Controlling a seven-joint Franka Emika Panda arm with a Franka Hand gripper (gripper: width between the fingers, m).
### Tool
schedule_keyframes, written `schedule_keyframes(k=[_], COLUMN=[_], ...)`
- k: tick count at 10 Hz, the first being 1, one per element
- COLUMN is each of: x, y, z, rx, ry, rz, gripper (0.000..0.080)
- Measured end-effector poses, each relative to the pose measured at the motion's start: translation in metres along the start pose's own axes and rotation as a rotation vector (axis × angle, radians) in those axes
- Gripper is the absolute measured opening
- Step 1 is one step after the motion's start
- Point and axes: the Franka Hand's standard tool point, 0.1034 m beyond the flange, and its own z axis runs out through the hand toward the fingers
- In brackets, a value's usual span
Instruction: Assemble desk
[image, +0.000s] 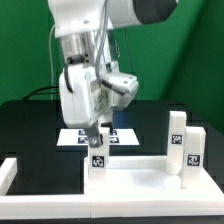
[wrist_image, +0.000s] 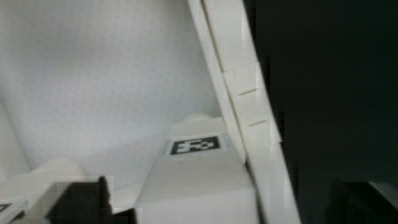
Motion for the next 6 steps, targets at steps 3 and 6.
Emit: schedule_keyframes(k=[3,6], x=[-0.024,-0.021], y=[-0.02,-0.028], z=[-0.057,-0.058], rx=[0.063,0.073], ry=[-0.055,-0.051], rz=[-0.016,-0.025], gripper=[0.0648,0.0649])
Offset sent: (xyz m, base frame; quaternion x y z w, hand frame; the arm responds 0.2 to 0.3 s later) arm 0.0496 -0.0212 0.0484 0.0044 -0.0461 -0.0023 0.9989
